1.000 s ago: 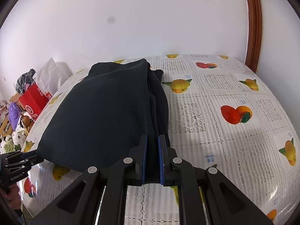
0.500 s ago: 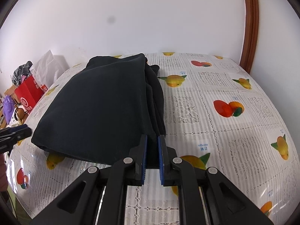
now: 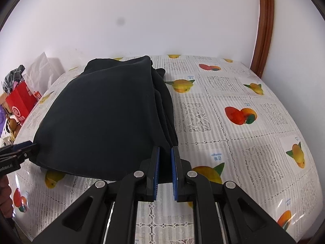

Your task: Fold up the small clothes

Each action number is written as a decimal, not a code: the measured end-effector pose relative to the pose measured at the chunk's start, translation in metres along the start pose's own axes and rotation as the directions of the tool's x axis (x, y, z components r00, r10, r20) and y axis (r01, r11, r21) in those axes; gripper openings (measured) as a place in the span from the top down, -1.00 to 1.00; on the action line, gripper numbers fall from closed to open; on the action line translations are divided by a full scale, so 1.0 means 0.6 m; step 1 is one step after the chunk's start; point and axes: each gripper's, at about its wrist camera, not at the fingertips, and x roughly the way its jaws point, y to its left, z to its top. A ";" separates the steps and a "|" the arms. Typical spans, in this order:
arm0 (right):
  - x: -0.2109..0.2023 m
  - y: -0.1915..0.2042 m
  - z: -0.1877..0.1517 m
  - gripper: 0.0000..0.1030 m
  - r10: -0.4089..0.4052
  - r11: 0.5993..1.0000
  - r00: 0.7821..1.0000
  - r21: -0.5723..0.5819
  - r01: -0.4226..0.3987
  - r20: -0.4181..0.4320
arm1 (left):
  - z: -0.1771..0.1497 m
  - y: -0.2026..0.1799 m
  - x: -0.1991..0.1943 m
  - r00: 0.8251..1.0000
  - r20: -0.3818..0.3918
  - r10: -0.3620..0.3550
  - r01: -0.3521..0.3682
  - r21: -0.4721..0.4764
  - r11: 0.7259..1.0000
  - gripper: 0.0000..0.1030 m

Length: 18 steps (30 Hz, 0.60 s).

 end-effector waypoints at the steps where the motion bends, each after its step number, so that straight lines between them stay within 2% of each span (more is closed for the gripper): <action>1: -0.001 -0.001 -0.001 0.79 0.001 1.000 1.000 0.002 -0.001 -0.002 | -0.003 -0.002 -0.002 1.000 -0.001 0.006 -0.006 0.005 1.000 -0.02; 10: -0.026 -0.017 -0.010 0.74 -0.021 0.999 0.999 0.043 0.022 -0.025 | -0.017 -0.016 -0.028 1.000 -0.010 0.030 -0.030 0.020 0.999 -0.01; 13: -0.052 -0.018 -0.010 0.73 -0.035 0.998 0.999 0.056 0.036 -0.013 | -0.019 -0.026 -0.054 1.000 0.013 0.025 -0.025 0.020 0.999 -0.09; 16: -0.084 -0.018 -0.008 0.53 -0.039 0.997 0.999 0.064 0.040 -0.008 | -0.017 -0.037 -0.088 0.998 0.061 0.035 -0.036 0.023 0.999 -0.27; 18: -0.111 -0.016 -0.006 0.28 -0.047 0.997 0.999 0.056 0.046 0.014 | -0.017 -0.046 -0.117 0.996 0.090 0.027 -0.030 0.031 0.999 -0.35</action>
